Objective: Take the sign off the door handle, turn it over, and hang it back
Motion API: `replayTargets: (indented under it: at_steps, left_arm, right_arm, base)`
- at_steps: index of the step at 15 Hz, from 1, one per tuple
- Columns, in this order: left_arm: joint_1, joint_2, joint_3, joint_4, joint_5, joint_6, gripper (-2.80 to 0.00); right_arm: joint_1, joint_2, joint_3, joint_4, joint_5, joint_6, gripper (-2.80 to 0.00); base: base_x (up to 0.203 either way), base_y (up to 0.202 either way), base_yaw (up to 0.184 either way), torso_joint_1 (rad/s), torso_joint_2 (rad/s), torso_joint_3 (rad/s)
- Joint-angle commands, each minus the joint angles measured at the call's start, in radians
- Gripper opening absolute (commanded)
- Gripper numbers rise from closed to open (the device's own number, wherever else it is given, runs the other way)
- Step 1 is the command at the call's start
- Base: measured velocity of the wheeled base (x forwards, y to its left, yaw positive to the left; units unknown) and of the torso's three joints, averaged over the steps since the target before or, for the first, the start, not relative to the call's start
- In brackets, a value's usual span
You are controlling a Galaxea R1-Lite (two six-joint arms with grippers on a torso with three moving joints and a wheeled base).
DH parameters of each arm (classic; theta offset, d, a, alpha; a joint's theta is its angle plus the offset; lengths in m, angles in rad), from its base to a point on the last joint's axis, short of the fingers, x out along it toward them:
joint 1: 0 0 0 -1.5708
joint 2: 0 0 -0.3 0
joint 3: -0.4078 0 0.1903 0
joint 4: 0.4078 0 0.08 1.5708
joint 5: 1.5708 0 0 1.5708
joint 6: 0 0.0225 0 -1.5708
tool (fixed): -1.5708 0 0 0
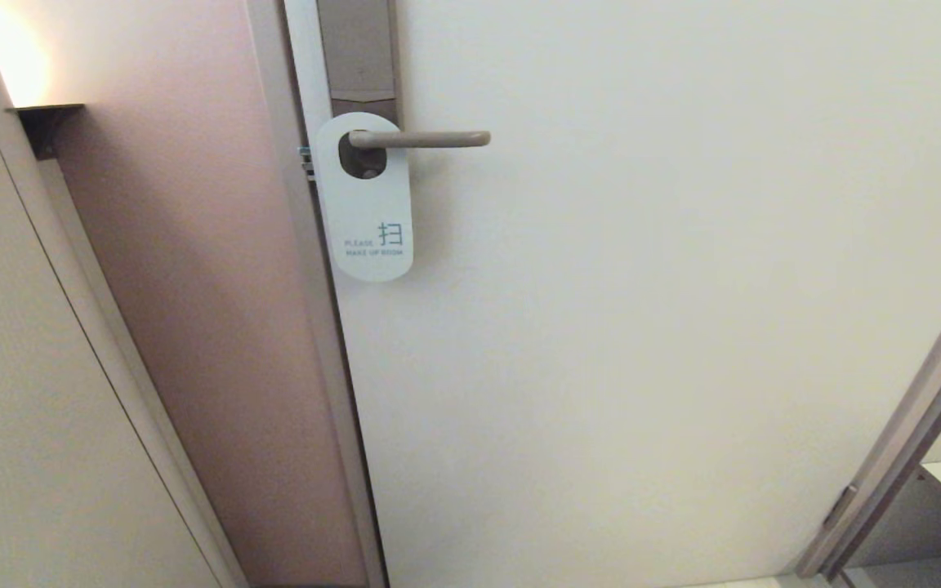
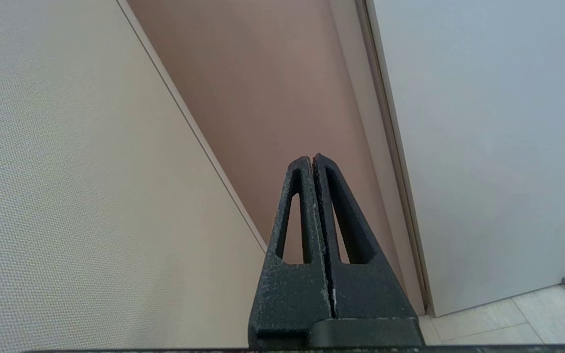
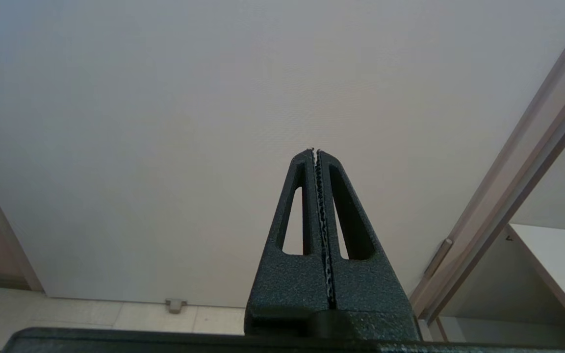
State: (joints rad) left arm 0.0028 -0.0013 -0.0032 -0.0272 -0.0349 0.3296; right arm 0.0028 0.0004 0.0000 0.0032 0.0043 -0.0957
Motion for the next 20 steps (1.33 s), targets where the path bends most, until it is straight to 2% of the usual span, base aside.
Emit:
replayTargets:
  at_steps: [1,16,20]
  left_arm:
    - [0.0,0.001,0.0,0.0,-0.002,0.002,-2.8]
    - [0.0,0.001,0.0,0.0,-0.002,0.002,-2.8]
    - [0.0,0.001,0.001,0.0,-0.001,0.002,-2.8]
  right_arm:
    - [0.0,0.0,0.0,0.0,-0.001,-0.001,-2.8]
    - [0.0,0.0,0.0,0.0,0.0,0.001,-2.8]
    - [0.0,0.0,0.0,0.0,-0.004,0.048,-2.8]
  base:
    - [0.0,0.0,0.0,0.0,0.0,0.0]
    - [0.0,0.0,0.0,0.0,0.0,0.0]
    - [0.0,0.0,0.0,0.0,0.0,0.0]
